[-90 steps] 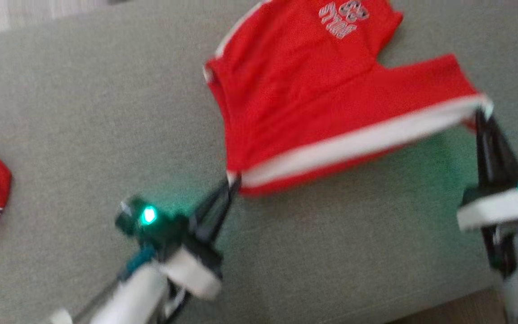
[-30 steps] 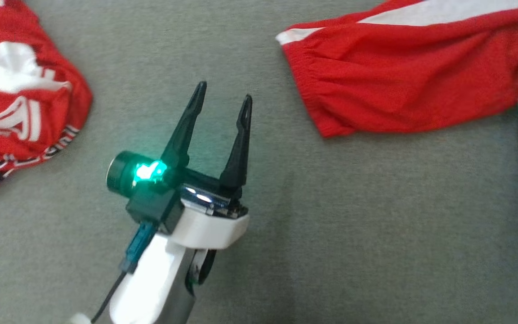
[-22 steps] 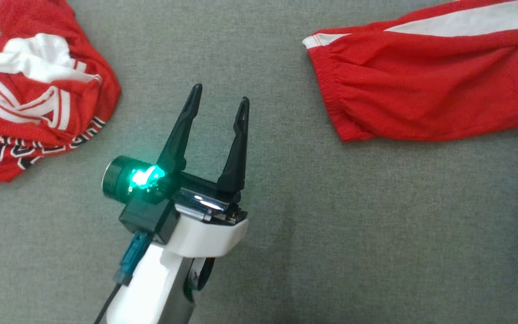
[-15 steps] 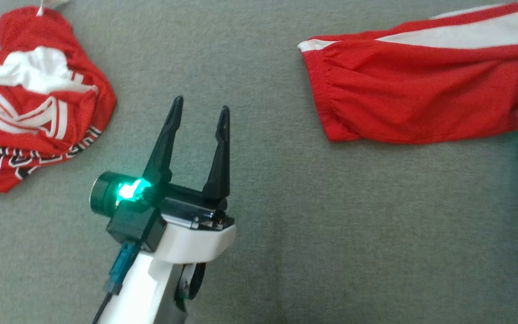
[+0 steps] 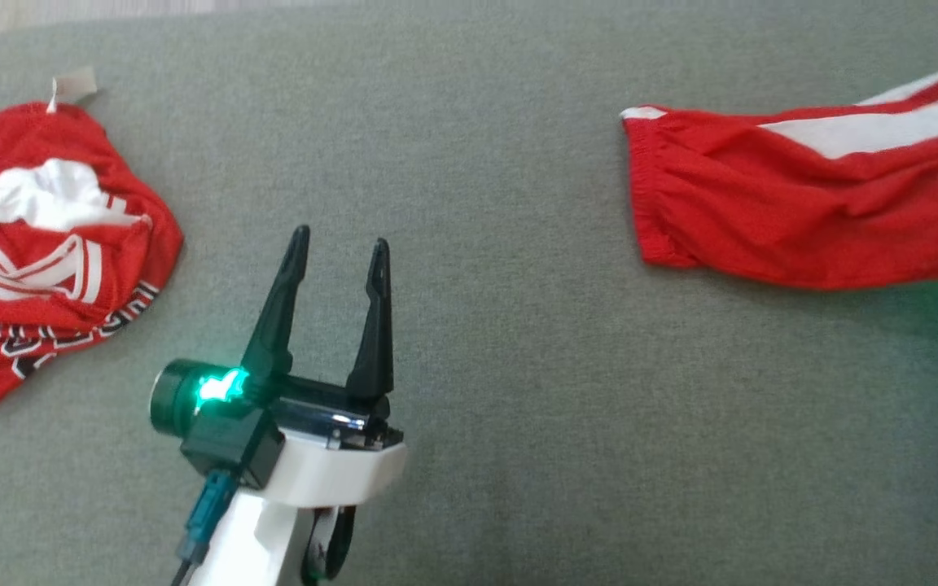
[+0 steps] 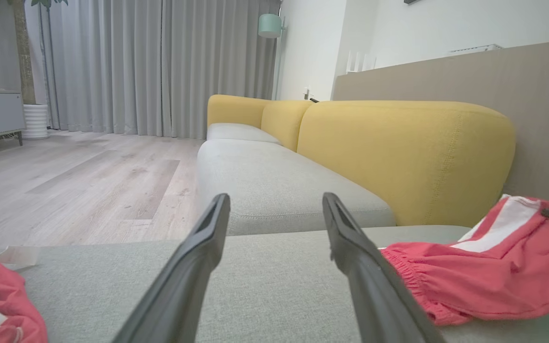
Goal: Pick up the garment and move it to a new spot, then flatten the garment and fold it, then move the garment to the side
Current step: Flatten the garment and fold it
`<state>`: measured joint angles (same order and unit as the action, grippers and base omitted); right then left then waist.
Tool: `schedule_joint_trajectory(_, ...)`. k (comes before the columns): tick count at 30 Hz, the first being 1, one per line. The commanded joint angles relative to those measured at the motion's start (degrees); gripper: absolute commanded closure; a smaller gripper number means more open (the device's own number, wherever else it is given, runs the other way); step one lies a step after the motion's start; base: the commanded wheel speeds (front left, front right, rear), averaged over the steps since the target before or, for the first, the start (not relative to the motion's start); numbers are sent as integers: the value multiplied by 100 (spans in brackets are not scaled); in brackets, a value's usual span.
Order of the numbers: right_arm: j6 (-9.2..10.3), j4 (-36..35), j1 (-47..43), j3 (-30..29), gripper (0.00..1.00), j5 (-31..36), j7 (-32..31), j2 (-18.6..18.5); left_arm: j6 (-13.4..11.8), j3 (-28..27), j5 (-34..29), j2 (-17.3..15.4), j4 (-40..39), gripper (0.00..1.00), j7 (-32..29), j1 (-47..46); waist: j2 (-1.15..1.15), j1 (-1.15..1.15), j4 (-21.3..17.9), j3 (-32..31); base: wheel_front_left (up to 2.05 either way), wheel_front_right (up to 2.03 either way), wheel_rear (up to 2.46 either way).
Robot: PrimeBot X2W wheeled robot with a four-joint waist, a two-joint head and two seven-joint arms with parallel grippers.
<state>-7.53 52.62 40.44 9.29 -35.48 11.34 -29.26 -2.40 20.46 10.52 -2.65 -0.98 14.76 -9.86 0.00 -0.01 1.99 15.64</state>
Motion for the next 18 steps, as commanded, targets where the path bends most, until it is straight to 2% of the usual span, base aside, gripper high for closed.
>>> schedule_joint_trajectory(1, 4, -242, 55, 129, 100, -60, 18, 4, 21, -170, -24, -23, -158, 0, 24, -9, 0, 1, -28, -72, 0, 0, 0)
schedule_joint_trajectory(8, 4, -1351, 29, 509, 100, -13, -243, 805, 73, -114, 6, -23, -55, 0, 24, 77, 0, 1, 67, -281, 0, 0, 0)
schedule_joint_trajectory(13, 4, -1721, -183, 889, 100, 235, -474, 1675, 39, -79, 69, -23, -43, 0, 24, 96, 0, 1, 185, -285, 0, 0, 0)
schedule_joint_trajectory(14, 4, -1685, -254, 980, 73, 294, -522, 1857, 33, -49, 86, -23, -32, 0, 24, 90, 0, 1, 223, -282, 0, 0, 0)
schedule_joint_trajectory(15, 4, -1628, -328, 1072, 0, 384, -550, 2003, 31, -14, 103, -23, -17, 0, 24, 78, 0, 1, 265, -277, 0, 0, 0)
schedule_joint_trajectory(18, 4, -1521, -551, 1252, 0, 559, -488, 2251, 25, 86, 157, -23, 24, 0, 24, 33, 0, 1, 389, -284, 0, 0, 0)
